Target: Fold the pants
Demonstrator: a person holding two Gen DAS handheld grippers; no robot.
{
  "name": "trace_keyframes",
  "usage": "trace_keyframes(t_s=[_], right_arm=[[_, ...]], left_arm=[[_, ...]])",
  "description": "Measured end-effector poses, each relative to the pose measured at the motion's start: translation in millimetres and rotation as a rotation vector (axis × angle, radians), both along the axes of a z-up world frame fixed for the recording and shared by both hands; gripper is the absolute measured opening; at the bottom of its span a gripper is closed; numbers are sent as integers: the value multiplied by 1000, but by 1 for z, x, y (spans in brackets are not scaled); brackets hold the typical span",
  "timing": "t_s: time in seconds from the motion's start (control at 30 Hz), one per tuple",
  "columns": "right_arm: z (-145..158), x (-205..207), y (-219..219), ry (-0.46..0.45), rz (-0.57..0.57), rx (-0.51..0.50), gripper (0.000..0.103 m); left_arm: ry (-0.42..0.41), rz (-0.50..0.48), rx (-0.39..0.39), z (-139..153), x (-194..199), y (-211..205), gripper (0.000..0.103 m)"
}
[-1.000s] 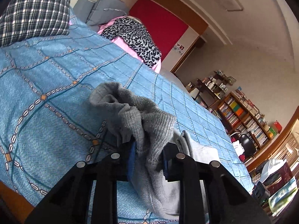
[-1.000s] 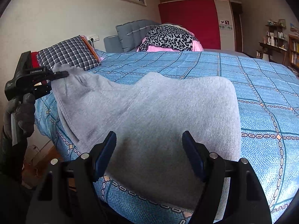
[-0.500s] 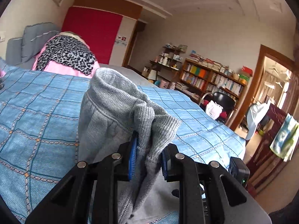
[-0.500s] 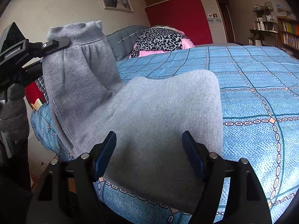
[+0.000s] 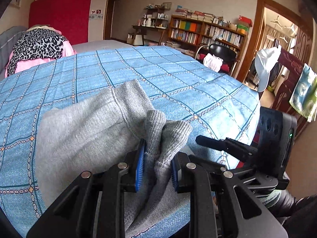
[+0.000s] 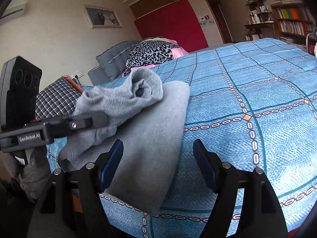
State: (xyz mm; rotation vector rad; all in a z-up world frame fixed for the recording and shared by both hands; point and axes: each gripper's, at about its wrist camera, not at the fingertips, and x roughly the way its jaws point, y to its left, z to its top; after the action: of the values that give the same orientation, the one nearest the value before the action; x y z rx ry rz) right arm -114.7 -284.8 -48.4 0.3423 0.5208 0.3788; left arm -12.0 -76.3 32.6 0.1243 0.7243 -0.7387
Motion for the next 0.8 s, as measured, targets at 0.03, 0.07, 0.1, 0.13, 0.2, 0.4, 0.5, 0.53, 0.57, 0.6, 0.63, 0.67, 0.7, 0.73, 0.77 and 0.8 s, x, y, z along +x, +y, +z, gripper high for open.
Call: trace_keyframes(t_s=[0.03,0.07,0.1,0.13,0.2,0.4,0.5,0.53,0.57,0.6,0.63,0.67,0.7,0.73,0.77,0.8], right_arm=[[2,1,-4,1,-10,7,74],[2,1,-7,1,-19,15,74],[3,0,-9,-1,-27,23,74],[4,0,-11,-2,-32,31,74],[5,0,-17,-3,-38,43,74],[22,5,-10,-26,-25,39,74],[39,7,1,-70,9,14,74],[45,8,5,-86,30,9,74],[52,9,10,-103,60,8,74],[57,12,14,-114,98,16,74],[62,16,18,-118,140,30,74],[67,21,21,-118,171,42,74],[71,25,26,-116,199,53,74],[74,30,31,-113,226,62,74],[76,33,35,-110,243,63,74],[78,38,41,-109,256,57,74]], left_arm=[[6,-2,14,-4,0,-3,23],[11,-3,24,-11,-2,-5,27],[17,-9,29,-15,-3,-7,29],[24,-15,29,-20,-5,-7,33],[36,-30,29,-27,-9,-6,39],[68,-105,24,-41,-29,-5,56],[76,-113,3,-41,-32,1,56],[85,-117,-10,-41,-33,4,56],[92,-124,-23,-41,-34,7,56],[94,-128,-30,-41,-35,9,56],[91,-130,-37,-41,-37,12,56],[87,-133,-43,-39,-38,15,56],[81,-133,-51,-37,-40,19,56],[75,-128,-59,-34,-41,23,56],[66,-120,-69,-31,-42,28,56],[56,-111,-81,-28,-43,34,56]])
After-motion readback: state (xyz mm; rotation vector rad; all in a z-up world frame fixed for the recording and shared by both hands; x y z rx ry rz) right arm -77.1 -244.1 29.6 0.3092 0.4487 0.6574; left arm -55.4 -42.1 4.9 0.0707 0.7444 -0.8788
